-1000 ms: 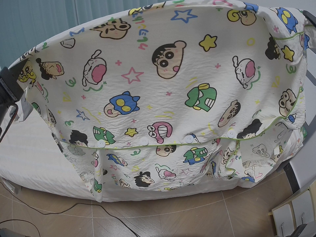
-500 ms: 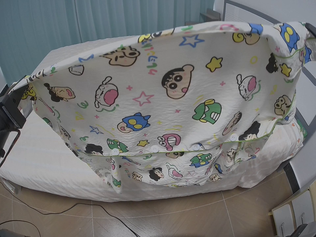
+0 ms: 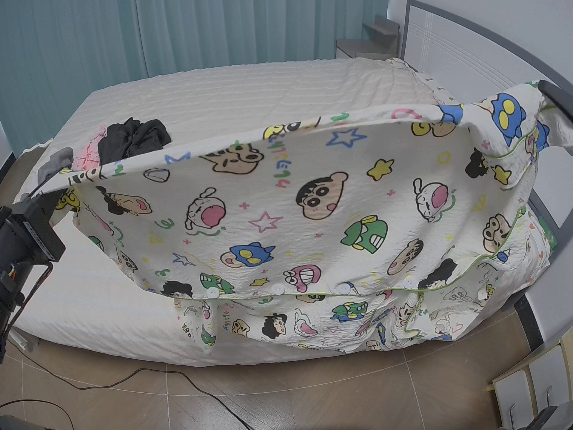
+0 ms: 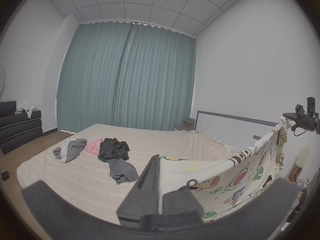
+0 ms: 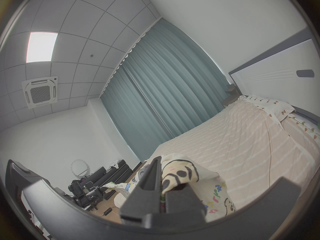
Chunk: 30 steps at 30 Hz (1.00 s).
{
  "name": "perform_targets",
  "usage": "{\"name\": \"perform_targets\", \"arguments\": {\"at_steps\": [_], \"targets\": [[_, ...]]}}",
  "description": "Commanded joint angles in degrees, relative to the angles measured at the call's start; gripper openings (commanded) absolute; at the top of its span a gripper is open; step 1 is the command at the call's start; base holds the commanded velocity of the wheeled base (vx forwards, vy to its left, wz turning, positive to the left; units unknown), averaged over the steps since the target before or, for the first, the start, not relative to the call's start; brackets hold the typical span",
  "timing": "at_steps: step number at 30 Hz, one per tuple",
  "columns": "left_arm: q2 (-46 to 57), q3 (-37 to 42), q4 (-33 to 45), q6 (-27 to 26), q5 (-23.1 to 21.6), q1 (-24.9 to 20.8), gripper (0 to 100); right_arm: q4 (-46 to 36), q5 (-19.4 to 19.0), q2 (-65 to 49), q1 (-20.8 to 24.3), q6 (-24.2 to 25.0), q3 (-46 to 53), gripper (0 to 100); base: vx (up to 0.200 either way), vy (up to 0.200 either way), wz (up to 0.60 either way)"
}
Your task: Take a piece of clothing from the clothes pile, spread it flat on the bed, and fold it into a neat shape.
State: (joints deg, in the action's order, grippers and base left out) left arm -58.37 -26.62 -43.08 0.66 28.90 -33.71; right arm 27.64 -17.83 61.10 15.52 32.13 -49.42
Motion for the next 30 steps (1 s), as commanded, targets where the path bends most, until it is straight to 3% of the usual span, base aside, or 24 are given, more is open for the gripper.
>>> {"name": "perform_targets", "arguments": {"at_steps": [1, 16, 30], "targets": [[-4.0, -0.4, -0.2, 0.2, 0.0, 0.0, 0, 0.2, 0.0, 3.7, -1.1, -0.1, 0.0, 0, 0.2, 0.0, 0.0], [-18.2, -7.9, -0.8, 1.5, 0.0, 1.9, 0, 8.0, -0.1, 14.4, -5.0, -0.6, -0.9, 0, 0.2, 0.0, 0.0], [-42.9, -19.3, -6.6, 4.0, -0.1, 11.5, 0, 16.7, -0.1, 32.9, -7.1, -0.5, -6.7, 0, 0.2, 0.0, 0.0]]}}
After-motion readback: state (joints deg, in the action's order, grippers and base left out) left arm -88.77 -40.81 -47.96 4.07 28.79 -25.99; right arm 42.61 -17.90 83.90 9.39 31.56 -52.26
